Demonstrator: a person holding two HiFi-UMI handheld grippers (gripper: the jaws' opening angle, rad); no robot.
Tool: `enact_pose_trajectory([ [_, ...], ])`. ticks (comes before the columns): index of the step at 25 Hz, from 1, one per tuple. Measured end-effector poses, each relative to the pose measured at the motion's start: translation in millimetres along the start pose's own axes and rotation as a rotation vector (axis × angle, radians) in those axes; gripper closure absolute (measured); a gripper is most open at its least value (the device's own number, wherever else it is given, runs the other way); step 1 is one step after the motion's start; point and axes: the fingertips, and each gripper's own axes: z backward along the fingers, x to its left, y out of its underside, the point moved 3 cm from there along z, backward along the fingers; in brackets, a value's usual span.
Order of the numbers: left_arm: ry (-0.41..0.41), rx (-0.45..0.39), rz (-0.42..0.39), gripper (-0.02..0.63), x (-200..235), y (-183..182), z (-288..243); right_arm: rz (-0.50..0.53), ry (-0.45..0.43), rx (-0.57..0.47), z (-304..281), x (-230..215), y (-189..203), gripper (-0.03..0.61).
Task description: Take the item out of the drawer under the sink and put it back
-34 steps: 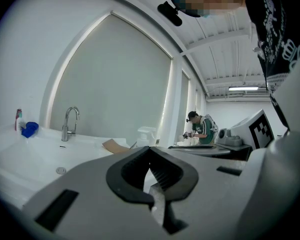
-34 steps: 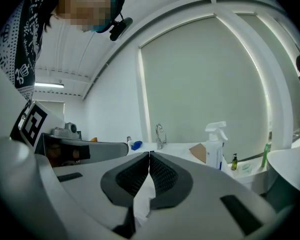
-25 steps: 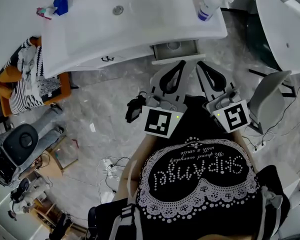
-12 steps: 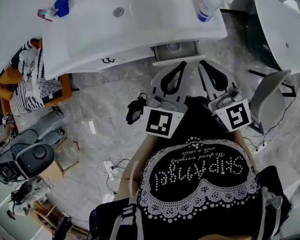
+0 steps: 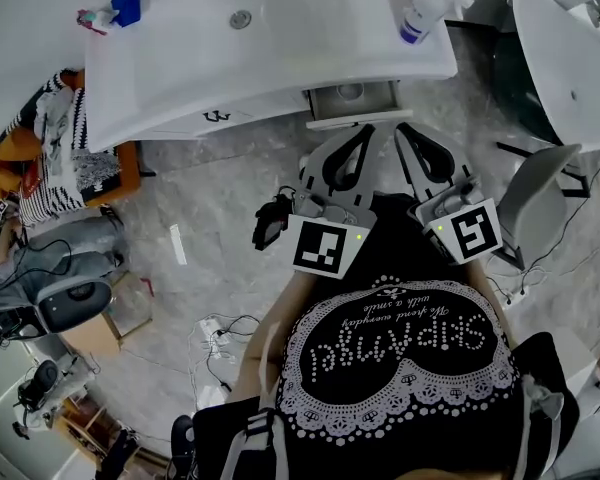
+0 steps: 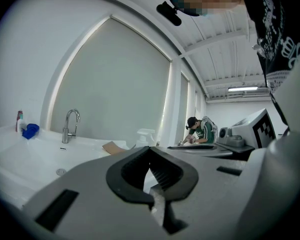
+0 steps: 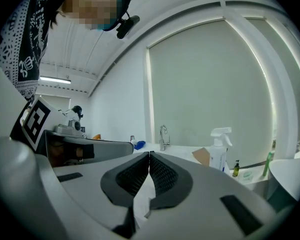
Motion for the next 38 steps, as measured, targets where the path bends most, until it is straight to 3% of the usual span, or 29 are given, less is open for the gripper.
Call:
enact_pose_trajectory([
  [38,0.009,0.002,-0.010,0.611,-2.9,1.0,-0.7,-0.002,0.001,-0.011,1.9,-1.1,1.9,0.561],
])
